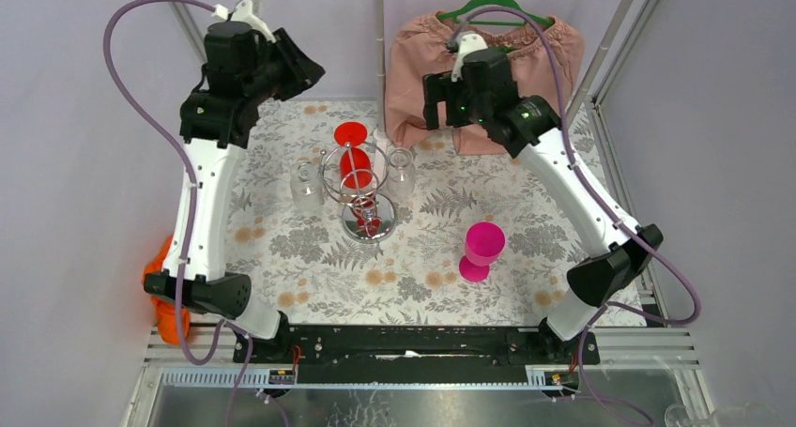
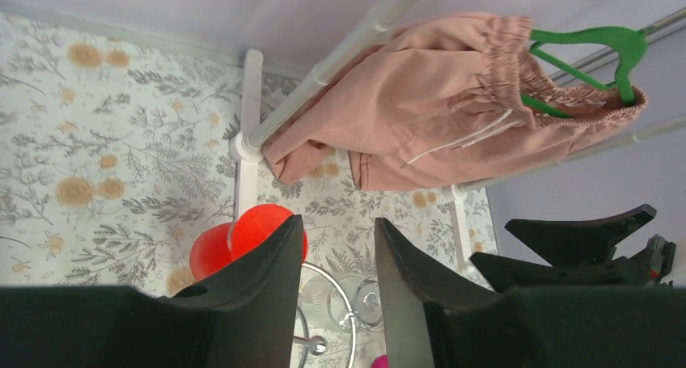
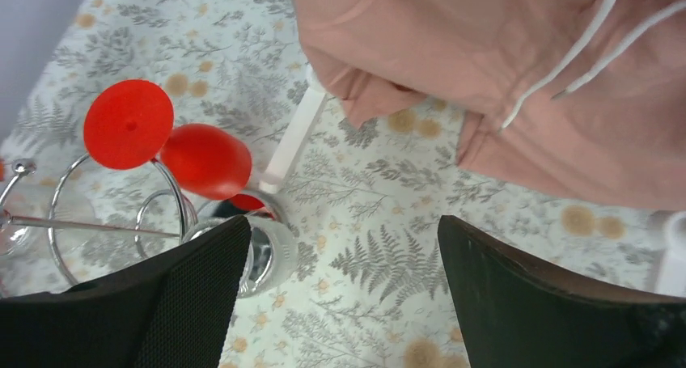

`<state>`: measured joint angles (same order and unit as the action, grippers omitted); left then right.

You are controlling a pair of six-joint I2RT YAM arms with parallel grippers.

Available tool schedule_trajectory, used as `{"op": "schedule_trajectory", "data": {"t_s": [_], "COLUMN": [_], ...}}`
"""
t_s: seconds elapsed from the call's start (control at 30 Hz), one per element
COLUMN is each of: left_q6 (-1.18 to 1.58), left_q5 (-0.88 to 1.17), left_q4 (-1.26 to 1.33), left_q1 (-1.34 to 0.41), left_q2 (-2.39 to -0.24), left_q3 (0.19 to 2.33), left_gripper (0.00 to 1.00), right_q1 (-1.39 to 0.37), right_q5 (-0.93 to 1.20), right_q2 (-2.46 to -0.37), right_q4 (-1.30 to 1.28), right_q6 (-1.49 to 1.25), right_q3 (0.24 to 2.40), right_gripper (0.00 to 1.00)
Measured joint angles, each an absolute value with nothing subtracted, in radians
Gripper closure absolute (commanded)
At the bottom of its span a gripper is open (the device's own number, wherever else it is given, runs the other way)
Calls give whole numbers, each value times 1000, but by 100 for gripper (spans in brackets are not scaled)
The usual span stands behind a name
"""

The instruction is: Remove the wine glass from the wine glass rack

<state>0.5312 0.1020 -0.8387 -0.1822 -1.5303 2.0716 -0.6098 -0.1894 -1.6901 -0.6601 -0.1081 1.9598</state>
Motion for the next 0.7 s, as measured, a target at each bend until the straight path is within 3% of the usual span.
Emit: {"op": "schedule_trajectory", "data": {"t_s": [0.43, 0.7], "left_q6": [815, 875], "left_q5": [754, 875], "left_q4": [-389, -263], "left_q1": [247, 305], "left_q2": [-1477, -1393], "left_q3": [1586, 1403], "left_gripper": [62, 62], "right_q1": [-363, -318], "right_q5": [446, 611], "right_q2": [-1609, -1607], "right_q4": [-331, -189], "right_q6": [-308, -382], "right_q3": [1589, 1449], "right_gripper": [19, 24]}}
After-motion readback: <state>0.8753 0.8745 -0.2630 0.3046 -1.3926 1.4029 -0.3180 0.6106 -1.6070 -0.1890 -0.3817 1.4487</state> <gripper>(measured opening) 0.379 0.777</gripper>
